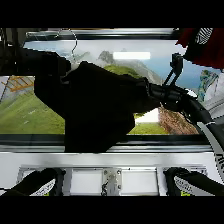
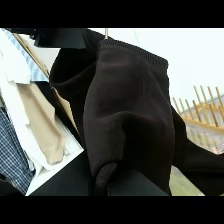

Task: Fold the clothes and pants, and hang the long-sleeved shirts on hangers.

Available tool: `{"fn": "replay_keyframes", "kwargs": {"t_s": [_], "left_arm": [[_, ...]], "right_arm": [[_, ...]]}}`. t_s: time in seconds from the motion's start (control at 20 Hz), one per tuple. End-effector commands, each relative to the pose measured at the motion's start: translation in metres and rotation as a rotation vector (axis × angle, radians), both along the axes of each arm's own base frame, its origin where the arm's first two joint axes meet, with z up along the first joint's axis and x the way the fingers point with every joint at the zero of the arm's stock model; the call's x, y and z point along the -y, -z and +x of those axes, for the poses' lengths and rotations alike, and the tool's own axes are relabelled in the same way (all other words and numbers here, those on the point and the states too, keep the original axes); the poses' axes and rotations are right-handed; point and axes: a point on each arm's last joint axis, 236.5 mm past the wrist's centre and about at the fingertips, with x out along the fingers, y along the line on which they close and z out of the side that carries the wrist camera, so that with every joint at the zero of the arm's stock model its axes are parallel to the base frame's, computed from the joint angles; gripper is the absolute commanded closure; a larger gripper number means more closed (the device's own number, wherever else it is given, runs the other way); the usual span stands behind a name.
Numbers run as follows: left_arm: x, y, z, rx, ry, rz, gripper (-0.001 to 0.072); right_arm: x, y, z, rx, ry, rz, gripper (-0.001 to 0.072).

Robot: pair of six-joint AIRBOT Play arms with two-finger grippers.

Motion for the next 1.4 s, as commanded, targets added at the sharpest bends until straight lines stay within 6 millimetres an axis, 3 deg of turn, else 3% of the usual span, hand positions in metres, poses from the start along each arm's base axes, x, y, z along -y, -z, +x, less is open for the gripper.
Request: {"fn": "replay_keyframes", "kwargs": {"t_s": [0.0, 0.05, 0.3, 0.55, 0.6, 0.7, 0.75, 0.8, 0.95, 1.1, 1.35], "left_arm": [[-0.003, -0.013, -0.010, 0.030, 0.002, -0.008, 0.0125], [-0.004, -0.020, -0.013, 0.052, -0.001, -0.016, 0.0072], [-0.030, -0.064, -0.024, 0.190, -0.083, -0.084, 0.0072], [-0.063, -0.083, -0.033, 0.248, -0.172, -0.090, 0.0073], [-0.068, -0.084, -0.034, 0.251, -0.185, -0.089, 0.0122], [-0.075, -0.084, -0.037, 0.256, -0.206, -0.086, 0.0565], [-0.077, -0.081, -0.039, 0.254, -0.212, -0.084, 0.0694], [-0.077, -0.074, -0.040, 0.245, -0.212, -0.083, 0.0694], [-0.074, -0.048, -0.043, 0.213, -0.209, -0.088, 0.0694], [-0.063, -0.025, -0.042, 0.200, -0.194, -0.114, 0.0694], [-0.044, 0.004, -0.038, 0.174, -0.154, -0.127, 0.0694]], "right_arm": [[0.001, -0.005, 0.001, 0.000, 0.004, 0.022, 0.0700], [0.001, -0.005, 0.000, 0.000, 0.003, 0.023, 0.0700], [0.001, -0.006, 0.000, 0.000, 0.001, 0.024, 0.0700], [0.002, -0.009, 0.002, -0.002, 0.008, 0.041, 0.0700], [0.004, -0.014, 0.003, -0.004, 0.015, 0.059, 0.0700], [0.010, -0.024, 0.008, 0.000, 0.035, 0.094, 0.0700], [0.013, -0.028, 0.011, 0.006, 0.046, 0.094, 0.0700], [0.019, -0.034, 0.017, 0.011, 0.066, 0.096, 0.0700], [0.052, -0.059, 0.044, 0.069, 0.205, 0.078, 0.0700], [0.104, -0.085, 0.068, 0.130, 0.387, 0.018, 0.0700], [0.234, -0.117, 0.092, 0.170, 0.830, -0.177, 0.0700]]}}
